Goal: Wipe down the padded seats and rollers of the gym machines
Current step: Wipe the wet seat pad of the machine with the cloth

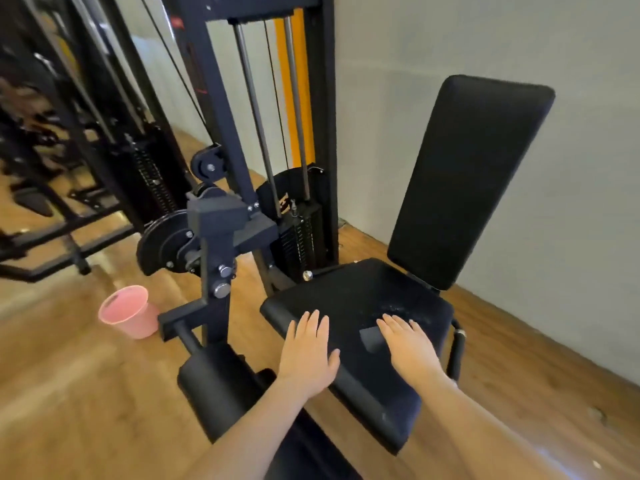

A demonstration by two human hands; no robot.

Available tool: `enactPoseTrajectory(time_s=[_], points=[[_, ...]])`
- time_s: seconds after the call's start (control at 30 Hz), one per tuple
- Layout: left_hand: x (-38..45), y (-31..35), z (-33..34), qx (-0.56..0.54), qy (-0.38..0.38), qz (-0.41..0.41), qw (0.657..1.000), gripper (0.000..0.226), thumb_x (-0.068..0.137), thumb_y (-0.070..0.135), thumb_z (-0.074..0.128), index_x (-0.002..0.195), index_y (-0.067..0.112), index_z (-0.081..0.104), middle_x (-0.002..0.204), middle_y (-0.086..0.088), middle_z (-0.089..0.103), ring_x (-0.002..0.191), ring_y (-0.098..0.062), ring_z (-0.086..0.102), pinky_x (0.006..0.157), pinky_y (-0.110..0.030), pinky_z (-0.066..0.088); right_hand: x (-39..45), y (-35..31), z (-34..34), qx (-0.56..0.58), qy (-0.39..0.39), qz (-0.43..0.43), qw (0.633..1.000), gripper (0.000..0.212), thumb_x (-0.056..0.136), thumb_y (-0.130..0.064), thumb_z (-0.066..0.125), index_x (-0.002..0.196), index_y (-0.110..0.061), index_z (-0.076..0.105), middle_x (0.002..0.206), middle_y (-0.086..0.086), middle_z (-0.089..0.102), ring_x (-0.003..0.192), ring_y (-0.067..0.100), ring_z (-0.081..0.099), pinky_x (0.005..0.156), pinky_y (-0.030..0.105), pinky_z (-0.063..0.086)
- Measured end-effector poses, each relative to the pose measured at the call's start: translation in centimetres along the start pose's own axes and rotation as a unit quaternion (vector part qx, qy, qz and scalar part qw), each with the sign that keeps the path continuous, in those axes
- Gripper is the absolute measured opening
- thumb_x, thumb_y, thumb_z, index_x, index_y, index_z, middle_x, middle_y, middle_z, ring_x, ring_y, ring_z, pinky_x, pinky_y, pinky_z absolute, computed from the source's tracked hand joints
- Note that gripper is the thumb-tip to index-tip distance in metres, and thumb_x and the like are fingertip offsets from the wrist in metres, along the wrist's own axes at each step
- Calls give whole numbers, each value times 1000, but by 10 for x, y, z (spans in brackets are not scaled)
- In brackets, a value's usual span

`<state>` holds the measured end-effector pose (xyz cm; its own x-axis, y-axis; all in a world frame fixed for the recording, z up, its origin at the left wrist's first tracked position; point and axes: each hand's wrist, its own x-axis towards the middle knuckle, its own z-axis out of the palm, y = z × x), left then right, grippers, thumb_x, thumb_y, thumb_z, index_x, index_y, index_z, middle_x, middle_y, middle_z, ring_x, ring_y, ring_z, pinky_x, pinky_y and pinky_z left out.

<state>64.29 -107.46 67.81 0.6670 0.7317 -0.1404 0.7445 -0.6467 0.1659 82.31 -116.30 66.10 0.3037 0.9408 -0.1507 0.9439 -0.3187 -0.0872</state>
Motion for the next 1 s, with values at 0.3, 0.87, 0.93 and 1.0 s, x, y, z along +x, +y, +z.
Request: enactPoseTrajectory(time_s=[0.3, 0.87, 0.93, 1.0], points=[[11, 27, 35, -20, 1, -77, 997, 62, 99, 42, 34, 151, 16, 12, 159, -4, 8, 146, -21, 2, 119, -40, 7, 37, 35, 11, 17, 1, -72, 997, 64, 92, 2, 35, 149, -20, 15, 156, -4, 13, 143, 12, 10, 116, 31, 7], [177, 167, 108, -90, -48, -312, 945, 64, 99, 43, 31, 152, 17, 6, 159, -4, -2, 146, -23, -7, 116, -39, -6, 227, 220, 49, -52, -127, -285, 949, 67, 93, 1, 37, 150, -21, 7, 157, -4, 6, 143, 10, 8, 116, 26, 10], [189, 171, 124, -91, -51, -314, 944, 64, 99, 42, 30, 152, 16, 5, 159, -5, -3, 146, -23, -7, 115, -38, -7, 241, 231, 56, -52, -130, -291, 946, 66, 94, 1, 35, 150, -21, 8, 157, -5, 7, 143, 10, 8, 116, 25, 13], [199, 170, 145, -86, -65, -318, 942, 64, 100, 41, 29, 152, 15, 4, 159, -6, -3, 146, -24, -8, 116, -39, -6, 257, 238, 66, -45, -129, -291, 947, 65, 94, 1, 33, 150, -22, 9, 157, -6, 7, 143, 9, 8, 115, 24, 15]])
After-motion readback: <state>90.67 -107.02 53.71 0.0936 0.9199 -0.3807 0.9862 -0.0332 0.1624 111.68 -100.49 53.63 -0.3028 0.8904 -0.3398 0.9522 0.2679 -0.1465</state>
